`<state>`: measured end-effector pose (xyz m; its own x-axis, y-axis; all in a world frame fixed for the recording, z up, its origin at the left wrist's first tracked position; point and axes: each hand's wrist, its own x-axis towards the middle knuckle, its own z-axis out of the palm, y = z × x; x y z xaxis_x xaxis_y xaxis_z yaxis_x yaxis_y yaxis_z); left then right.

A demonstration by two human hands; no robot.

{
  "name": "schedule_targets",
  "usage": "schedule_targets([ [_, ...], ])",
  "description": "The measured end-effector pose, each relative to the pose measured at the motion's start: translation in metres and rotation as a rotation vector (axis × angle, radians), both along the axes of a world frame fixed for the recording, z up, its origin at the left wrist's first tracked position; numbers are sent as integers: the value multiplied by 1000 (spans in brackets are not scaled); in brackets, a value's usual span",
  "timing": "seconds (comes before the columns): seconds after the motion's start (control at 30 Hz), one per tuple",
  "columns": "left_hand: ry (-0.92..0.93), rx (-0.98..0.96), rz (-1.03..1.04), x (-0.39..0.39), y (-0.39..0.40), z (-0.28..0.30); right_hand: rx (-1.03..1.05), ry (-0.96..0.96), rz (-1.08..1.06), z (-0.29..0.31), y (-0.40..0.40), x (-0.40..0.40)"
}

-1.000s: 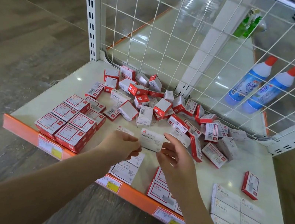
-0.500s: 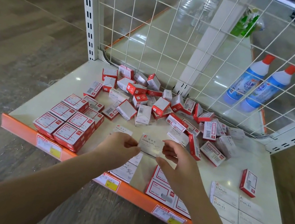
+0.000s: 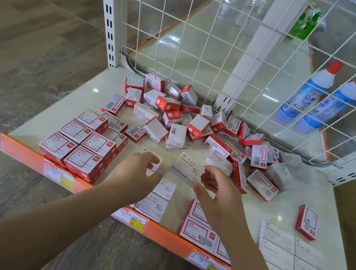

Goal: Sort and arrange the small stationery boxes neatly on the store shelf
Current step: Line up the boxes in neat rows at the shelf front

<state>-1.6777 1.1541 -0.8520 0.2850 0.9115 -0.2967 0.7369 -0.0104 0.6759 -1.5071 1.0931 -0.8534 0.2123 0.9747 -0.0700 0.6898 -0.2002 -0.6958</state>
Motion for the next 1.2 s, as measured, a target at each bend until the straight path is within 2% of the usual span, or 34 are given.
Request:
schedule_targets([
  [0.17,194,131,-127,-8,2,-5,-23,-38,10,-9,13,-2],
  [0.37,267,187,-320,-11,6,-10,-107,-92,70,-20,28,-9],
  [0.73,259,191,-314,-10,15,-14,-165,-32,60,-28,35,-16],
  [0.93,357,268,-438,-8,18,-18,-187,-53,43,-32,35,-16],
  [1.2,445,305,-454,-2,17,-15,-199,-118,97,-32,33,-15],
])
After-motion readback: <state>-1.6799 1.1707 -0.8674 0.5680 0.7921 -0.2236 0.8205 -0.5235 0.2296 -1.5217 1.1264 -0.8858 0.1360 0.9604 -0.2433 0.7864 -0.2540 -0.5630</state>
